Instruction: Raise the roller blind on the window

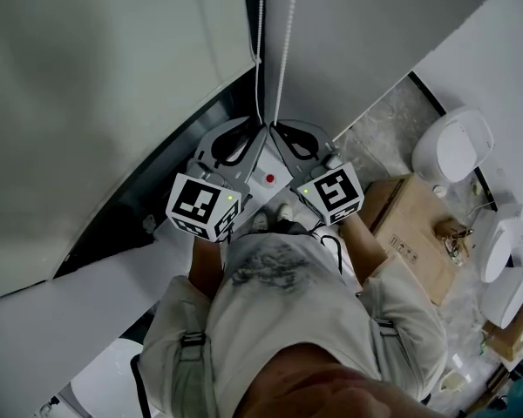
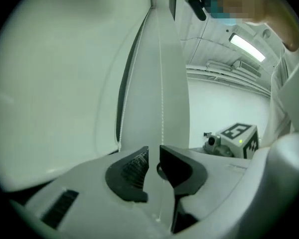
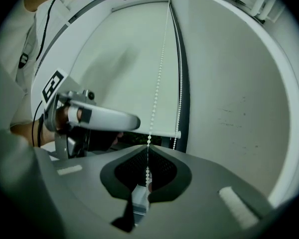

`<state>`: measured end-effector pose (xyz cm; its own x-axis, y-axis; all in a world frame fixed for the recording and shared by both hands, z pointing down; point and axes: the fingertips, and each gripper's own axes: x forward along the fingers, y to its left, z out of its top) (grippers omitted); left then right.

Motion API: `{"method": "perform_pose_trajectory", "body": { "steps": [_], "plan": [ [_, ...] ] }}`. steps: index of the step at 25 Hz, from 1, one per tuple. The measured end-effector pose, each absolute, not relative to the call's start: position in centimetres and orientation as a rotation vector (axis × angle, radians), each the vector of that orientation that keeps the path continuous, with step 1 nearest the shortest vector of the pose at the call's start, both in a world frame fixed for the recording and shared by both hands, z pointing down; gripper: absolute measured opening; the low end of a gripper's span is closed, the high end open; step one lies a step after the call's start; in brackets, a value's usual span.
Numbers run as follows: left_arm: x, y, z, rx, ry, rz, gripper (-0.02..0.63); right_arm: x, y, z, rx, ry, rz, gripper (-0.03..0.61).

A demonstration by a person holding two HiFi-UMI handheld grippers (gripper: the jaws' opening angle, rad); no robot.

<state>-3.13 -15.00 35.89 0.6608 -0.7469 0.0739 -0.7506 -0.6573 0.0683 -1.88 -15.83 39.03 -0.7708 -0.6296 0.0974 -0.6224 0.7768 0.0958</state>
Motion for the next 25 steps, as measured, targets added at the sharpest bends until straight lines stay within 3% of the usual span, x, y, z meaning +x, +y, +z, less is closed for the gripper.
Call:
{"method": "perform_pose_trajectory", "body": {
  "steps": [10, 17, 25],
  "plan": [
    [-0.6, -16.2, 26.9, 2.936, -1.241, -0.078, 0.074, -2.2, -15.8, 39.0, 1.005, -2.84, -0.092, 0.013],
    [0.0, -17.1, 25.5, 2.95, -1.26, -0.074, 0.02, -2.3, -15.8, 39.0, 1.008, -2.839, -0.092, 0.013],
    [-0.3, -17.1, 25.7, 2.94, -1.304, -0.058, 0.012, -2.5, -16.1, 39.1, 1.012, -2.841, -0.088, 0.014]
  ]
}}
